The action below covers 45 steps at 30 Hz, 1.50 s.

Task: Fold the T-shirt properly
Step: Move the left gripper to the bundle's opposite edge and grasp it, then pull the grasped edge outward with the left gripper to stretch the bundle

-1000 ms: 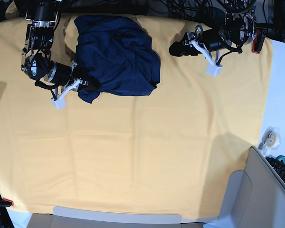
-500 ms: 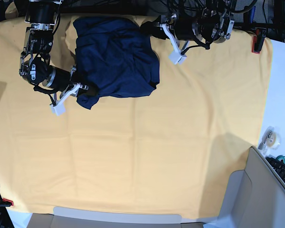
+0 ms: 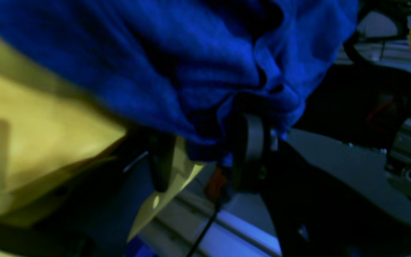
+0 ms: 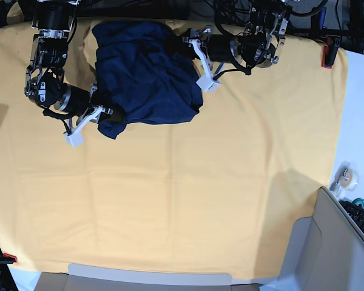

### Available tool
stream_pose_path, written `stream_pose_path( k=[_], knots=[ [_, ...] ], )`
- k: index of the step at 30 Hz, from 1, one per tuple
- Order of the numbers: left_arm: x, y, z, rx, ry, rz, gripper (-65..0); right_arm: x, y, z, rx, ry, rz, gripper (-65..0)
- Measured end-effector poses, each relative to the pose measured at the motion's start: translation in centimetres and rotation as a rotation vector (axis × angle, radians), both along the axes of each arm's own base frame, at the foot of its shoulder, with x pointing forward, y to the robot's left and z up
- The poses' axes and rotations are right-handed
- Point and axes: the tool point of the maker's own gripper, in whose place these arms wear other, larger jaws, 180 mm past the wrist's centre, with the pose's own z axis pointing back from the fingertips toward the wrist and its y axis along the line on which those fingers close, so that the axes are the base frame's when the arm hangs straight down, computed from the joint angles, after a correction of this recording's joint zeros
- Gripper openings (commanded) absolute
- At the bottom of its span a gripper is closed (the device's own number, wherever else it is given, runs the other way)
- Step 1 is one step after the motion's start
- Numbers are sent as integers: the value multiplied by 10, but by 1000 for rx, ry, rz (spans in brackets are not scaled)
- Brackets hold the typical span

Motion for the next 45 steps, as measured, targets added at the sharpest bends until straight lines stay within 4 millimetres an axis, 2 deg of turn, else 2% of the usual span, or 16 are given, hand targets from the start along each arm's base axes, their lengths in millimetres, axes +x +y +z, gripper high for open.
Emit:
stream_pose_path(
  k=[9,18,20,21,25,28,32,35,38,42,45],
  knots=[
    [1,-9,-1,-13,6,-40,-383,0,-1,0,-3,0,0,-650],
    [-5,-28,-10,-3,35,-181,-384,3,-1,2,-1,-8,-2,-650],
    [-4,-29,-11,-4,31,-197,-416,2,-1,2,-2,-7,-2,-650],
    [-4,-30,-12,-8,12,-218,-452,3,-1,2,0,-7,-2,-650],
    [-1,-28,-13,-11,-56,-265,-648,3,0,2,2,-8,-2,-650],
    [2,-15,-18,15,-59,-262,-646,5,-5,9,-5,-29,-21,-650],
    [14,1,-21,53,-80,-260,-649,9,-23,30,-38,-101,-49,-650],
    [22,10,-20,59,-84,-234,-649,6,-40,35,-73,-116,-79,-650],
    [30,21,-19,71,-91,-220,-649,-3,-46,29,-78,-95,-94,-650],
    [62,40,-14,145,-155,-229,-649,-27,-55,13,-61,-35,-138,-650],
    [81,44,-12,168,-163,-232,-649,-48,-60,-1,-70,21,-151,-650]
  ],
)
